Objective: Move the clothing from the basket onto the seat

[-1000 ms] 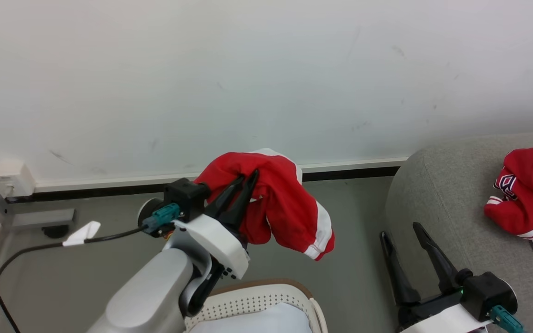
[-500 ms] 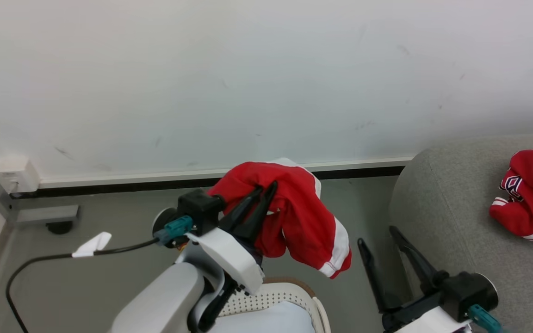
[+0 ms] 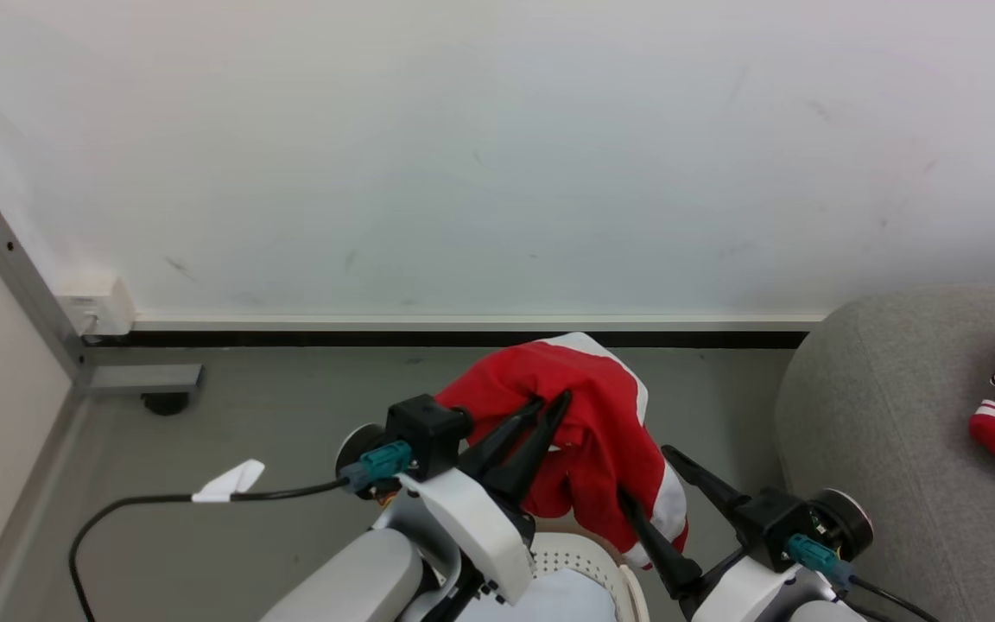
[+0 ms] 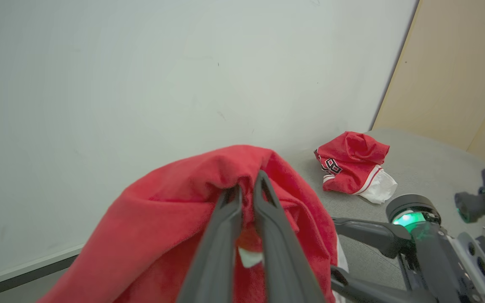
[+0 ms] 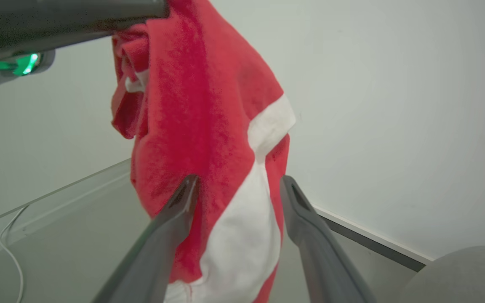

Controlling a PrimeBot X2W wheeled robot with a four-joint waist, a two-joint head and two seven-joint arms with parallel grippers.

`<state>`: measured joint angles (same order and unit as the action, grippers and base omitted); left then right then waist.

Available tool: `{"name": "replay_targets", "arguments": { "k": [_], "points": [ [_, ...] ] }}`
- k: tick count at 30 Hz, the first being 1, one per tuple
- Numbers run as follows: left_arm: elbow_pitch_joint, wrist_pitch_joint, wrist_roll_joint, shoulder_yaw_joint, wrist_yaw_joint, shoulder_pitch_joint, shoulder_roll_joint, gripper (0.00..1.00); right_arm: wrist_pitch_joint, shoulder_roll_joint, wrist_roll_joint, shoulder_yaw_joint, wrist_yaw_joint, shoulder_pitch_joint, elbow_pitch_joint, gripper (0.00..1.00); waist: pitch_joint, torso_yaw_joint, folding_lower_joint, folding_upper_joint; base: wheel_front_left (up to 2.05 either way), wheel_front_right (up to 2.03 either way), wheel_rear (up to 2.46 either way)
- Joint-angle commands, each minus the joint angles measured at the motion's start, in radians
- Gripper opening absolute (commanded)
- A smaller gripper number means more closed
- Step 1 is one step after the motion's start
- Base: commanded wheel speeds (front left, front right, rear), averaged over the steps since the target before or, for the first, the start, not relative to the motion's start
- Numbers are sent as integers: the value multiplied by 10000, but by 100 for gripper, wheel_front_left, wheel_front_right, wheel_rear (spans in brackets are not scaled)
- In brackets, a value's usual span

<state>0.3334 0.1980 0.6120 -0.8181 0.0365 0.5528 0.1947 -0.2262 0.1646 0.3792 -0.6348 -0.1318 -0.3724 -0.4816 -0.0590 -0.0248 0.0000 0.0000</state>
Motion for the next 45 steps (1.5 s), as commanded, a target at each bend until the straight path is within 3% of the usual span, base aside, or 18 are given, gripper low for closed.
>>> {"name": "replay_targets", "arguments": {
  "k": [1, 13, 14, 15, 16, 17, 18, 29, 42, 43, 44, 45],
  "points": [
    [-60, -29, 62, -33, 39, -114, -18, 0, 31, 67, 185, -199, 22, -210, -217, 100, -69, 212, 0, 0, 0, 0, 0],
    [-329, -382, 126, -534, 238, -203, -204, 0, -260, -305, 1810, -2043, 22, -1399, -2009, 100, -259, 1166, 0, 0, 0, 0, 0],
    [-349, -424, 129, -578, 225, -206, -213, 0, -313, -334, 1929, -2111, 22, -1460, -2171, 87, -279, 1243, 0, 0, 0, 0, 0],
    [-372, -448, 125, -615, 219, -215, -221, 0, -317, -382, 2043, -2174, 22, -1502, -2316, 52, -300, 1313, 0, 0, 0, 0, 0],
    [-395, -476, 127, -644, 217, -228, -215, 0, -350, -431, 2120, -2227, 22, -1554, -2456, 35, -315, 1373, 0, 0, 0, 0, 0],
    [-417, -513, 128, -661, 199, -239, -196, 0, -376, -474, 2180, -2260, 22, -1614, -2556, 6, -324, 1427, 0, 0, 0, 0, 0],
    [-431, -531, 133, -681, 186, -251, -172, 0, -391, -514, 2248, -2293, 22, -1667, -2617, 0, -330, 1473, 0, 0, 0, 0, 0],
    [-592, -556, 204, -639, 5, -348, 24, 0, -393, -491, 2312, -2027, 22, -1570, -2249, 0, -266, 1427, 0, 0, 0, 0, 0],
    [-592, -357, 242, -535, -198, -350, 127, 0, -394, -427, 2050, -923, 22, -1009, -1255, 0, -126, 999, 0, 0, 0, 0, 0],
    [-603, -344, 238, -530, -217, -358, 141, 8, -395, -434, 2129, -803, 22, -961, -1127, 0, -107, 927, 0, 0, 0, 0, 0],
    [-602, -323, 221, -527, -242, -373, 170, 25, -395, -412, 2139, -689, 22, -942, -1037, 0, -88, 838, 0, 0, 0, 0, 0],
    [-596, -280, 199, -520, -263, -394, 209, 51, -395, -383, 2165, -576, 22, -925, -930, 0, -66, 732, 0, 0, 0, 0, 0]
  ]
}}
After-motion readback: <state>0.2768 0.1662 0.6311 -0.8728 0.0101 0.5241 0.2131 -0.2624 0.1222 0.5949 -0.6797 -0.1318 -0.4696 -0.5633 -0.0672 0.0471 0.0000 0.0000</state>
